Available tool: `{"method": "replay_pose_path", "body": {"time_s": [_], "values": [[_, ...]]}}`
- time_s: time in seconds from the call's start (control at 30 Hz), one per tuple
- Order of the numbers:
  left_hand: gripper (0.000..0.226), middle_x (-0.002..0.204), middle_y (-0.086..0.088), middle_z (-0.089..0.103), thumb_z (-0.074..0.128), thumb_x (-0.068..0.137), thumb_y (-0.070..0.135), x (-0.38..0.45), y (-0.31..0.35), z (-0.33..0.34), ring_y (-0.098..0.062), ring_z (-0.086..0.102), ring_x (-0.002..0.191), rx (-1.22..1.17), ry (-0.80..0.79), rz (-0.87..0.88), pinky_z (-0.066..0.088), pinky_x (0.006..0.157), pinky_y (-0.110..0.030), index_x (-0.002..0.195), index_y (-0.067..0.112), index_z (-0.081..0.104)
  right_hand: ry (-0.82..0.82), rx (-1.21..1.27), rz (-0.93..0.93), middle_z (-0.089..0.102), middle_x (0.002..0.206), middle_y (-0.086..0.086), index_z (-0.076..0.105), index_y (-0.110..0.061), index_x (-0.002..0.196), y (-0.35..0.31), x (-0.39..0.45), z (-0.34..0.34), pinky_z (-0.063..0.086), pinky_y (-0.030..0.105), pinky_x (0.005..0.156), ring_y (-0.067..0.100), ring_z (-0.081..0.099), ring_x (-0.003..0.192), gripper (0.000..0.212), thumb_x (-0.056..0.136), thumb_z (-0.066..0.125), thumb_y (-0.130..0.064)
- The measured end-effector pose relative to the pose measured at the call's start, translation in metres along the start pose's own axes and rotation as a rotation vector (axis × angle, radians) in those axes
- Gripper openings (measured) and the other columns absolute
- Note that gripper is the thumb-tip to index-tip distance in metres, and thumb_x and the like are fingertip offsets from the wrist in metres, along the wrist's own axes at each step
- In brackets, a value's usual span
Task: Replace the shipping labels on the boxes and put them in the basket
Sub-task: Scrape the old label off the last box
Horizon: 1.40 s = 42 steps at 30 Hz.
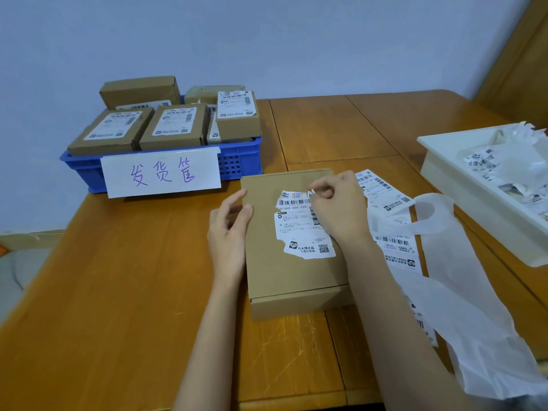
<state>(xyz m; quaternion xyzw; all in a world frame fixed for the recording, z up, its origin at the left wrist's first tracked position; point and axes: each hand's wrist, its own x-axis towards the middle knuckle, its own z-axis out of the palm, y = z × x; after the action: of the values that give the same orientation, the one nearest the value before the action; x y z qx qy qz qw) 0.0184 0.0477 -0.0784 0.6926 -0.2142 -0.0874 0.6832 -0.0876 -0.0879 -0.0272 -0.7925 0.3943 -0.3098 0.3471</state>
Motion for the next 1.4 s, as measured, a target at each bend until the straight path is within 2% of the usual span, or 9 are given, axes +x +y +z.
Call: {"method": "replay_pose_path", "body": {"time_s": [0.13, 0.23, 0.33, 0.43, 0.6, 0.77, 1.17, 1.27, 1.4], "values": [[0.03, 0.116, 0.003, 0.057, 0.061, 0.097, 0.024, 0.001, -0.001, 0.0, 0.016, 0.055, 0.088, 0.002, 0.0, 0.0, 0.042, 0.072, -0.003, 0.126, 0.029, 0.066, 0.0, -0.089, -0.026, 0.045, 0.105, -0.003, 0.068, -0.014, 0.085, -0.001, 0.0, 0.003, 0.047, 0.036, 0.087, 0.016, 0.056, 0.08, 0.009, 0.088, 0.061, -0.01], [0.03, 0.115, 0.004, 0.057, 0.062, 0.097, 0.025, 0.0, -0.001, 0.0, 0.015, 0.055, 0.088, 0.005, 0.005, 0.0, 0.043, 0.072, -0.004, 0.126, 0.03, 0.066, -0.052, -0.149, -0.046, 0.046, 0.107, 0.0, 0.054, -0.019, 0.07, -0.003, -0.002, 0.004, 0.044, 0.045, 0.094, 0.023, 0.055, 0.098, 0.022, 0.09, 0.053, -0.01], [0.029, 0.115, 0.006, 0.057, 0.062, 0.097, 0.026, 0.0, -0.001, 0.0, 0.012, 0.056, 0.091, 0.006, 0.007, -0.007, 0.043, 0.074, -0.007, 0.125, 0.031, 0.066, -0.023, -0.033, -0.044, 0.044, 0.097, -0.007, 0.052, -0.02, 0.066, -0.006, -0.006, 0.002, 0.046, 0.046, 0.092, 0.016, 0.054, 0.086, 0.023, 0.087, 0.053, -0.011], [0.03, 0.115, 0.007, 0.056, 0.061, 0.097, 0.026, 0.001, -0.001, 0.0, 0.014, 0.055, 0.09, 0.001, -0.005, -0.011, 0.044, 0.073, -0.006, 0.126, 0.031, 0.066, 0.027, 0.055, -0.083, 0.043, 0.09, -0.013, 0.059, -0.02, 0.086, -0.006, -0.008, 0.002, 0.048, 0.044, 0.089, 0.007, 0.052, 0.073, 0.008, 0.083, 0.061, -0.013], [0.03, 0.116, 0.006, 0.056, 0.061, 0.097, 0.026, 0.0, -0.001, -0.001, 0.007, 0.056, 0.095, -0.003, -0.014, -0.017, 0.044, 0.075, -0.009, 0.127, 0.031, 0.065, -0.062, 0.011, -0.163, 0.052, 0.102, -0.008, 0.05, -0.035, 0.134, 0.0, -0.006, 0.004, 0.045, 0.041, 0.093, 0.015, 0.052, 0.096, 0.056, 0.084, 0.061, -0.011], [0.03, 0.115, 0.005, 0.057, 0.062, 0.097, 0.026, 0.0, 0.0, 0.0, -0.004, 0.058, 0.1, -0.011, -0.003, -0.026, 0.045, 0.081, -0.019, 0.126, 0.031, 0.066, -0.042, -0.197, -0.246, 0.054, 0.107, -0.009, 0.068, -0.028, 0.093, 0.003, -0.004, 0.012, 0.04, 0.035, 0.091, 0.016, 0.041, 0.103, 0.009, 0.092, 0.061, -0.022], [0.029, 0.118, 0.003, 0.056, 0.061, 0.097, 0.027, 0.001, 0.0, -0.001, 0.007, 0.057, 0.095, 0.009, -0.013, -0.005, 0.045, 0.074, -0.007, 0.126, 0.031, 0.066, -0.073, -0.032, -0.126, 0.041, 0.098, -0.006, 0.057, -0.019, 0.075, -0.008, -0.006, 0.008, 0.043, 0.039, 0.092, 0.018, 0.044, 0.103, 0.019, 0.092, 0.05, -0.016], [0.029, 0.118, 0.003, 0.056, 0.061, 0.097, 0.026, 0.001, 0.0, 0.0, 0.015, 0.056, 0.088, 0.004, -0.013, -0.008, 0.044, 0.072, -0.004, 0.126, 0.031, 0.065, -0.068, -0.011, -0.108, 0.041, 0.1, -0.007, 0.064, -0.019, 0.091, -0.007, -0.006, 0.008, 0.045, 0.036, 0.087, 0.02, 0.047, 0.106, 0.012, 0.091, 0.053, -0.017], [0.029, 0.118, 0.001, 0.057, 0.062, 0.097, 0.025, 0.001, 0.0, -0.001, 0.014, 0.056, 0.087, -0.003, -0.011, -0.011, 0.044, 0.072, -0.006, 0.126, 0.031, 0.066, -0.118, 0.016, -0.167, 0.041, 0.101, -0.011, 0.053, -0.037, 0.132, -0.005, -0.007, 0.004, 0.042, 0.031, 0.09, 0.016, 0.045, 0.106, 0.051, 0.086, 0.06, -0.016]]}}
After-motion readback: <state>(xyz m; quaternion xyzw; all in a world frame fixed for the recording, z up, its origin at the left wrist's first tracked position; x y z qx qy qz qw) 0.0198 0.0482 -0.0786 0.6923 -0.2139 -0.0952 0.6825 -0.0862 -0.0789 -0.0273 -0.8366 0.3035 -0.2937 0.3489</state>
